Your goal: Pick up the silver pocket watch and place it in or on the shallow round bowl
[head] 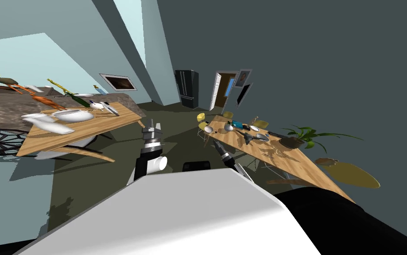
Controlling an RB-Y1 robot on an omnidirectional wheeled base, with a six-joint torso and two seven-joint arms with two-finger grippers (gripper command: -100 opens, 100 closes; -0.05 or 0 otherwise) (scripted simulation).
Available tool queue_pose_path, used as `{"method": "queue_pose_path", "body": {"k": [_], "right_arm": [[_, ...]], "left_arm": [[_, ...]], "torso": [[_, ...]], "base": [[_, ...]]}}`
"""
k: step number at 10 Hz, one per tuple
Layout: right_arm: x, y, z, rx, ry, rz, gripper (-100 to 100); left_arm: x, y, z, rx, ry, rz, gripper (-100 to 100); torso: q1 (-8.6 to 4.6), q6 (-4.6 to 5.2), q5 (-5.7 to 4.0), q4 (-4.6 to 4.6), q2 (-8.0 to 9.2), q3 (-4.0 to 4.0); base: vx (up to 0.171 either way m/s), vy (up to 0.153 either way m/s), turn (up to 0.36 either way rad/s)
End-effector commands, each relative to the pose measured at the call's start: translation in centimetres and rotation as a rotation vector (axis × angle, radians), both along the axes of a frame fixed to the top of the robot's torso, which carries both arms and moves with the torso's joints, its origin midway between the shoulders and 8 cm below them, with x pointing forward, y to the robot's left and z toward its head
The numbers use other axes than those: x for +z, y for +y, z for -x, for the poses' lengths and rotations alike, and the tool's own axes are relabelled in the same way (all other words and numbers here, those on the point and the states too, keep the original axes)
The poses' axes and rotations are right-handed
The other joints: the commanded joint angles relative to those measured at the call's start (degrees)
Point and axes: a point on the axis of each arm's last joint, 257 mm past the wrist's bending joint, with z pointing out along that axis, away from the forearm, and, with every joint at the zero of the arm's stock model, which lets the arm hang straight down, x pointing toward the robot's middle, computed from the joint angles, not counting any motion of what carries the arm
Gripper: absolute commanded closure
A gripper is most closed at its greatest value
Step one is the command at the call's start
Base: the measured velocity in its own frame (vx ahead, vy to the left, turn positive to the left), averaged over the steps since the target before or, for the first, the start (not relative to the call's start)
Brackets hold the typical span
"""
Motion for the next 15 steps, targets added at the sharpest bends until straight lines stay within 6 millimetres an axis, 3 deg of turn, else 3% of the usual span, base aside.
{"method": "queue_pose_path", "body": {"k": [1, 2, 3, 5, 6, 7, 8, 9, 10, 11, 13, 14, 15], "right_arm": [[-1.9, -0.3, 0.2, 0.016, 0.037, 0.038, -100], [-4.2, -0.2, 1.2, 0.052, 0.083, 0.096, -100], [-5.0, -0.6, 1.4, 0.047, 0.099, 0.100, -100], [-10.2, -1.3, 4.0, 0.112, 0.205, 0.214, -100], [-10.9, -1.8, 4.3, 0.112, 0.220, 0.227, -100], [-13.5, -2.5, 5.9, 0.140, 0.276, 0.278, -100], [-13.6, -2.9, 6.0, 0.146, 0.279, 0.291, -100], [-16.0, -3.7, 7.7, 0.173, 0.333, 0.341, -100], [-16.0, -4.1, 7.8, 0.179, 0.335, 0.355, -100], [-17.6, -4.9, 9.2, 0.217, 0.370, 0.408, -100], [-18.3, -5.7, 9.6, 0.212, 0.390, 0.418, -100], [-19.9, -7.0, 11.2, 0.248, 0.432, 0.476, -100], [-20.3, -7.4, 11.5, 0.244, 0.444, 0.480, -100]], "left_arm": [[0.0, 0.0, 0.0, 0.000, 0.000, 0.000, 0], [0.0, 0.0, 0.0, 0.000, 0.000, 0.000, 0], [0.0, 0.0, 0.0, 0.000, 0.000, 0.000, 0], [0.0, 0.0, 0.0, 0.000, 0.000, 0.000, 0], [0.0, 0.0, 0.0, 0.000, 0.000, 0.000, 0], [0.0, 0.0, 0.0, 0.000, 0.000, 0.000, 0], [0.0, 0.0, 0.0, 0.000, 0.000, 0.000, 0], [0.0, 0.0, 0.0, 0.000, 0.000, 0.000, 0], [0.0, 0.0, 0.0, 0.000, 0.000, 0.000, 0], [0.0, 0.0, 0.0, 0.000, 0.000, 0.000, 0], [0.0, 0.0, 0.0, 0.000, 0.000, 0.000, 0], [0.0, 0.0, 0.0, 0.000, 0.000, 0.000, 0], [0.0, 0.0, 0.0, 0.000, 0.000, 0.000, 0]], "torso": [[0.00, 0.00, 0.00, 0.00, 0.00, 0.00], [0.00, 0.00, 0.00, -0.01, -0.08, -0.04], [0.03, -0.02, 0.00, -0.02, -0.11, -0.06], [-0.02, -0.02, 0.00, -0.03, -0.17, -0.09], [0.00, -0.01, -0.01, -0.03, -0.11, -0.07], [-0.01, 0.02, 0.00, -0.02, -0.13, -0.07], [0.00, -0.01, 0.00, -0.03, -0.14, -0.08], [-0.01, 0.02, 0.01, -0.03, -0.20, -0.11], [-0.01, -0.01, 0.00, -0.04, -0.22, -0.12], [-0.04, 0.03, 0.00, -0.05, -0.26, -0.14], [-0.05, 0.02, -0.01, -0.06, -0.31, -0.17], [-0.03, 0.03, -0.01, -0.06, -0.33, -0.19], [-0.03, -0.02, -0.01, -0.06, -0.34, -0.19]], "base": [[-0.060, -0.001, 0.074], [-0.062, 0.006, 0.162], [-0.054, 0.001, 0.079], [-0.059, 0.000, 0.203], [-0.058, -0.002, 0.076], [-0.052, 0.001, 0.195], [-0.038, 0.001, 0.073], [-0.035, 0.001, 0.161], [-0.022, -0.006, 0.083], [-0.017, -0.004, 0.185], [-0.010, -0.007, 0.030], [-0.008, -0.001, 0.180], [-0.007, -0.008, 0.108]]}}
